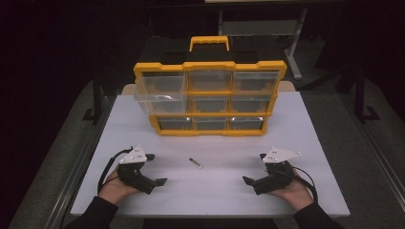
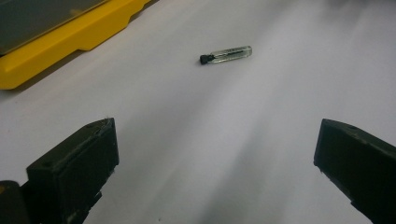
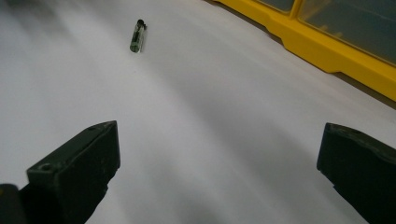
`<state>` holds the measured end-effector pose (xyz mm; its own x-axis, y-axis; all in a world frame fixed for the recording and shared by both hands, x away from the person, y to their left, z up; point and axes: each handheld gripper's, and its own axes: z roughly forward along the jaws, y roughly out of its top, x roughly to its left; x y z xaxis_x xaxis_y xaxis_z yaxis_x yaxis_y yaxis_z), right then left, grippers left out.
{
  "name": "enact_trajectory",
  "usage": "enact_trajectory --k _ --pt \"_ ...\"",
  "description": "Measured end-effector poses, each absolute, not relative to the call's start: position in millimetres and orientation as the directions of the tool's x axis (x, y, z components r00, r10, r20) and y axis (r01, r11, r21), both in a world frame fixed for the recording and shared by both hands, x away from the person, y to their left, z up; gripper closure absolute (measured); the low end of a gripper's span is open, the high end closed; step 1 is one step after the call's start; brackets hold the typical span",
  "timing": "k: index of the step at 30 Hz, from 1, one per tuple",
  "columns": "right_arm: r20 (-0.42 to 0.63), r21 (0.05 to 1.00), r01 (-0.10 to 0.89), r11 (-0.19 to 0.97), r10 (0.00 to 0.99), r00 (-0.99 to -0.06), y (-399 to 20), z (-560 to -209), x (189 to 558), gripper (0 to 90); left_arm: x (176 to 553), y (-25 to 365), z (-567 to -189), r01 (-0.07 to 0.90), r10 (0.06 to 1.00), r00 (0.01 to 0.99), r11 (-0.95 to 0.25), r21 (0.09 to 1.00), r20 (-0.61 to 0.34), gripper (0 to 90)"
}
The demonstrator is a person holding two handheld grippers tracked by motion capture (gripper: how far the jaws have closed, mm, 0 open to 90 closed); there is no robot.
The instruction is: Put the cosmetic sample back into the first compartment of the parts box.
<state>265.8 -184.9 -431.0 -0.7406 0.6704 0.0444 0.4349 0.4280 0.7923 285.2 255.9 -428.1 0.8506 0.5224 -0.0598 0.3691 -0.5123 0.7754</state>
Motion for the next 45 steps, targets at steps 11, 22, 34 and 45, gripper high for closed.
enact_trajectory --k 11,22,34,45 --pt "0.043 0.792 0.430 0.433 0.663 -0.747 -183 -429 271 0.0 287 255 -428 0.387 0.522 0.849 -0.514 0.765 -0.080 0.0" --pt "0.048 0.796 0.425 0.431 0.655 -0.754 -176 -424 275 0.0 285 252 -428 0.371 0.502 0.862 -0.535 0.759 -0.067 0.0" --pt "0.063 0.814 0.411 0.411 0.641 -0.765 -167 -417 286 0.0 284 250 -428 0.361 0.497 0.866 -0.537 0.762 -0.060 0.0" --pt "0.071 0.812 0.408 0.417 0.623 -0.779 -156 -418 292 0.0 284 251 -426 0.363 0.500 0.864 -0.522 0.772 -0.068 0.0"
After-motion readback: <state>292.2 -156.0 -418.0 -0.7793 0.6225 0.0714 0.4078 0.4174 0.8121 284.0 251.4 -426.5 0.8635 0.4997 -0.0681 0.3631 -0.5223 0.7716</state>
